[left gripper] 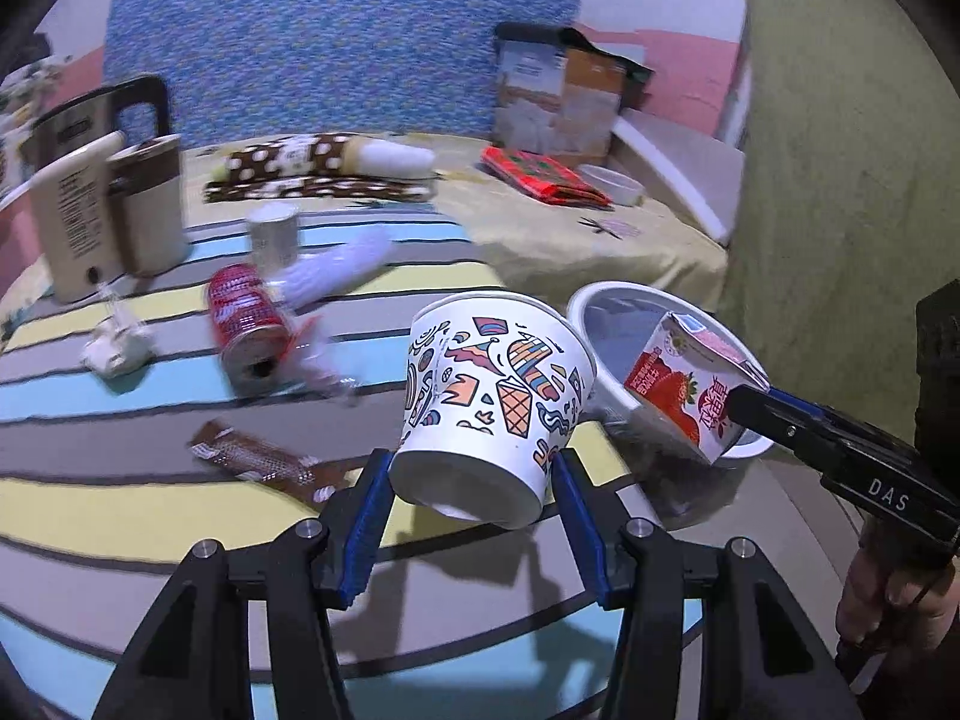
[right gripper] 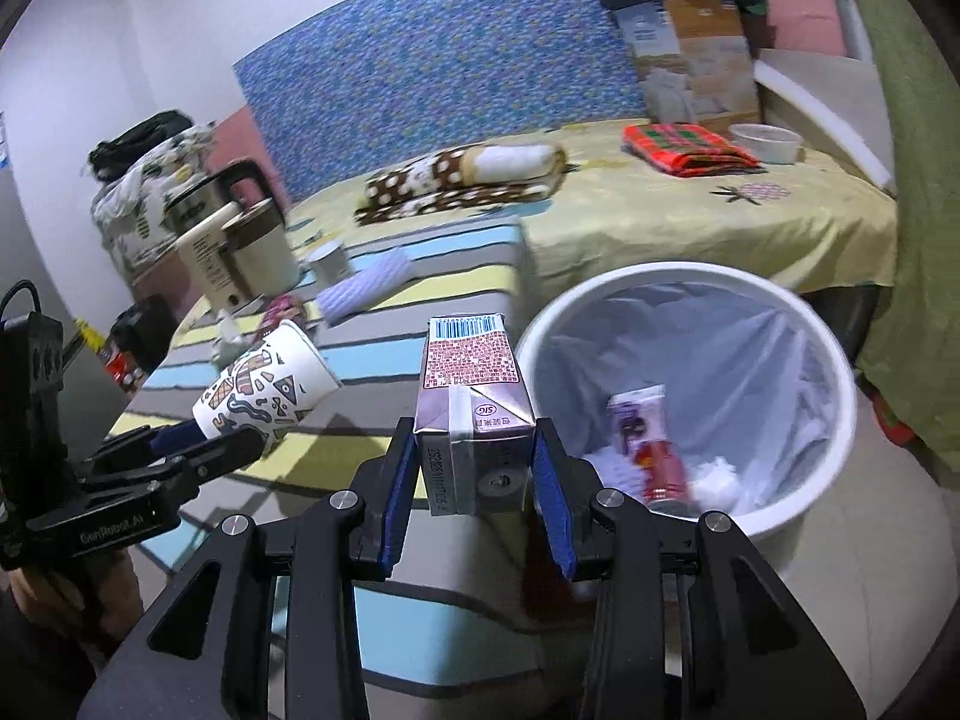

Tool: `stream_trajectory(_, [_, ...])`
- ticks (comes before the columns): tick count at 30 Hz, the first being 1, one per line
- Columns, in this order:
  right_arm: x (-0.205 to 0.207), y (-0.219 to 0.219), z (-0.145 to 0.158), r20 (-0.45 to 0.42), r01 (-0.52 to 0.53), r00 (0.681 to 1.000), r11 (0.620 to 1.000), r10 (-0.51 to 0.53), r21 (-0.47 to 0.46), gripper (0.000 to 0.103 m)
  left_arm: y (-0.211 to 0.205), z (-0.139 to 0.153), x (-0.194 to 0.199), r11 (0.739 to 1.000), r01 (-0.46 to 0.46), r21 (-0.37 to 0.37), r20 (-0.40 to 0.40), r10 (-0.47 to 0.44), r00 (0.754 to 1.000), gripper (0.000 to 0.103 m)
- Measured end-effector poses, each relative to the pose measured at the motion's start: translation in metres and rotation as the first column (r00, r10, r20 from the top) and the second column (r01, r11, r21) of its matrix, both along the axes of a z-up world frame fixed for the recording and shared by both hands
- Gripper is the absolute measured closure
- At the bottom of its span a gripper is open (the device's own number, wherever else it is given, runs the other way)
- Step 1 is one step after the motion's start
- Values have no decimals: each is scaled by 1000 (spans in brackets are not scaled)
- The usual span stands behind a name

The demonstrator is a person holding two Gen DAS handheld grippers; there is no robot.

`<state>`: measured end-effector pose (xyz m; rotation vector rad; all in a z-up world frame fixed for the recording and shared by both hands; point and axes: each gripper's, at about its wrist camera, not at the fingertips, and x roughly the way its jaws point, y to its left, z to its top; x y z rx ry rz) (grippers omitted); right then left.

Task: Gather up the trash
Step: 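Carry the paper cup and pink carton over the bin and open both tools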

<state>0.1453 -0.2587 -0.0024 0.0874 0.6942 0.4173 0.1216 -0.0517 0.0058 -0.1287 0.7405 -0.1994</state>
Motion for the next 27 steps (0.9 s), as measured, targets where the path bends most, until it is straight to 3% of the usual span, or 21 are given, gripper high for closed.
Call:
stream_trajectory(10, [6,-43,-3,-9,133,991,991,-133,3,63,-58,0,28,992,130,8,4,-130,992,49])
stream_trajectory(27, [16,-73,-13,-27,227,973,974,-228,-19,63,-124,-18,68,962,273,34,-35,-271,962,49])
